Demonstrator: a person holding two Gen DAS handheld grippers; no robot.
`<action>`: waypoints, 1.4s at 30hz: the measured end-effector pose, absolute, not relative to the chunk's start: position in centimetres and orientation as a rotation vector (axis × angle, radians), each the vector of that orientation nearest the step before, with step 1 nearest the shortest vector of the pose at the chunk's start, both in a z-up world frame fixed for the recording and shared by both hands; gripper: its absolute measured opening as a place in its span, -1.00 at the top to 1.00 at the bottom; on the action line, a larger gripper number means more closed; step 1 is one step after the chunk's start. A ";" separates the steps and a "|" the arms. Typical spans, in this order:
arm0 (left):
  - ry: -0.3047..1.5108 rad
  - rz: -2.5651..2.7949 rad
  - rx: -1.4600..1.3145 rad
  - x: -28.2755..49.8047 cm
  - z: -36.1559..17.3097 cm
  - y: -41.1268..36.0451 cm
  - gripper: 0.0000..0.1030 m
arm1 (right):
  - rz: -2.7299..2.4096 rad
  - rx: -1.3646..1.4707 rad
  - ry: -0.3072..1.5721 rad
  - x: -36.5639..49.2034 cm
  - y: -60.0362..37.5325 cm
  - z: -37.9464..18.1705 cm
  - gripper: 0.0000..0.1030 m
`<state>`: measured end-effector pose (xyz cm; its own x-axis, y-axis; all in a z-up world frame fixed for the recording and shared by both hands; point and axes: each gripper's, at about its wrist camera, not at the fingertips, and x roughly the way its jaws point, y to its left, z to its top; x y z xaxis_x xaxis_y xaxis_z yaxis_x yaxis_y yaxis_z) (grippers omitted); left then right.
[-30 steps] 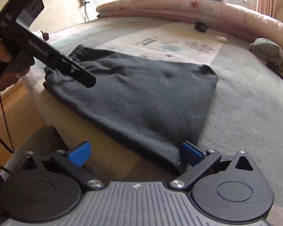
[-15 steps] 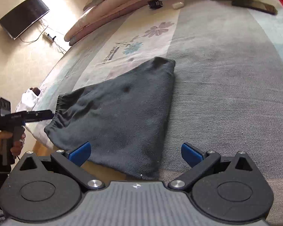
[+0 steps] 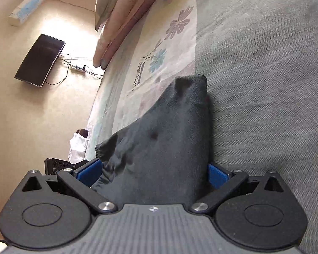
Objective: Fold clothes
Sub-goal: 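Close the left gripper on the waistband edge while the right gripper grips the opposite end, then lift the folded sweatpants up off the bed with both grippers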
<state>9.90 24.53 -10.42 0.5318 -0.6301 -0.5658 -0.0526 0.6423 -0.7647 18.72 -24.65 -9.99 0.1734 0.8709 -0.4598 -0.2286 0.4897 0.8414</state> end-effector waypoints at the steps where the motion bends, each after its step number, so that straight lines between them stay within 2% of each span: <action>1: 0.964 -0.401 -0.823 10.6 -10.5 24.4 -0.74 | 0.885 0.703 1.131 19.2 -24.3 -10.0 -1.00; 7: 0.969 -0.421 -0.812 13.1 -10.7 23.4 -0.79 | 0.900 0.662 1.127 21.2 -22.0 -9.8 -1.00; 19: 1.061 -0.495 -0.830 8.7 -10.9 22.9 -0.79 | 0.972 0.657 1.159 16.6 -23.8 -9.5 -1.00; 27: 1.015 -0.536 -0.835 12.7 -11.2 21.9 -0.79 | 0.948 0.680 1.112 18.5 -22.5 -9.8 -1.00; 35: 1.021 -0.600 -0.877 9.1 -11.8 22.7 -0.79 | 1.048 0.679 1.149 16.3 -23.3 -10.1 -1.00; 40: 1.015 -0.578 -0.831 11.6 -11.3 21.8 -0.78 | 1.060 0.718 1.152 19.0 -21.3 -10.3 -1.00; 41: 1.018 -0.576 -0.820 11.7 -11.2 21.6 -0.76 | 1.067 0.704 1.156 19.2 -20.9 -10.2 -1.00; 42: 1.017 -0.565 -0.817 11.5 -11.4 22.0 -0.59 | 1.065 0.693 1.160 19.2 -20.7 -10.2 -1.00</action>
<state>11.45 21.96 -11.35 0.4293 -0.7433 -0.5130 0.0431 0.5842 -0.8105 19.16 -20.73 -10.18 0.0369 0.9242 -0.3801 -0.3000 0.3730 0.8780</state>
